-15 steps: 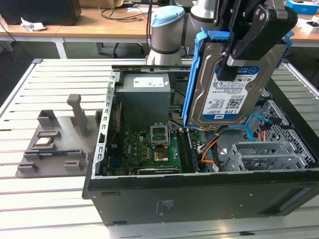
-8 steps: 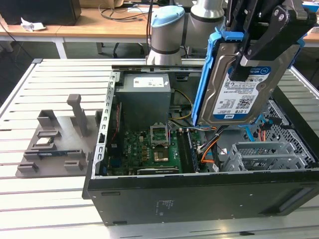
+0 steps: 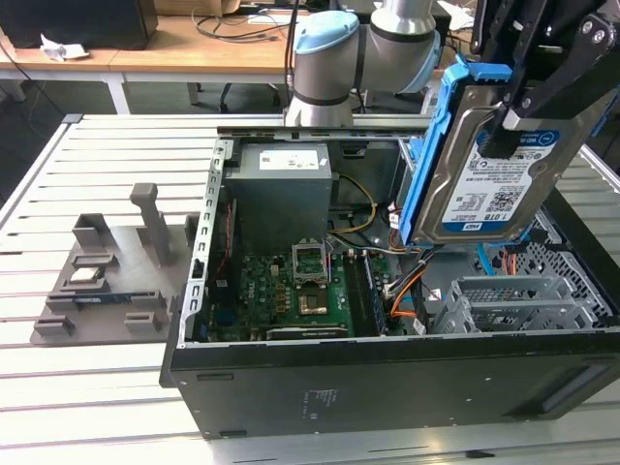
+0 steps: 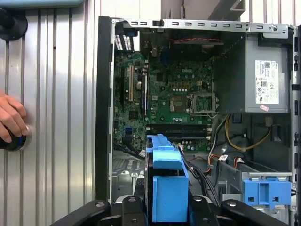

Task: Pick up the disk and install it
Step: 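Pick up the disk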

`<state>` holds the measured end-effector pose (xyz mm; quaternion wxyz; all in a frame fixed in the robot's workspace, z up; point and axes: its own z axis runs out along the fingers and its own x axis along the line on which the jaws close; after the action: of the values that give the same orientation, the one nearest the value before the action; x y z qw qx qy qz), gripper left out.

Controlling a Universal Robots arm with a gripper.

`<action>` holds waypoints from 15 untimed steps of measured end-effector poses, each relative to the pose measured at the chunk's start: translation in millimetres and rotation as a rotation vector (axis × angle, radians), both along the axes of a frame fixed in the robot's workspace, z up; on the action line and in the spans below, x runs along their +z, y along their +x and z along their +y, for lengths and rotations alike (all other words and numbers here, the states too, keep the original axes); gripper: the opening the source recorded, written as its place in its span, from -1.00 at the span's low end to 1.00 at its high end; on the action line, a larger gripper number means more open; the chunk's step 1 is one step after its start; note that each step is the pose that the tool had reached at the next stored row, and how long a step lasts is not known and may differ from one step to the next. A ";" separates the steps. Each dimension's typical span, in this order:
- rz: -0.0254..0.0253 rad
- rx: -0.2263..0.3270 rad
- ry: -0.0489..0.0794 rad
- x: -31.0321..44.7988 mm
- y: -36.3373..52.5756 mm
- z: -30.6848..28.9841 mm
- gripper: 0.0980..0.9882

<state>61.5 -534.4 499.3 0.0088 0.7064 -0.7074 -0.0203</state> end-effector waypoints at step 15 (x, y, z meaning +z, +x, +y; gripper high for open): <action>0.0017 0.000 0.000 -3.0 51.9 0.0 -0.40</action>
<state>113.4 -534.4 496.3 0.0093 0.7064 -0.7074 -0.0209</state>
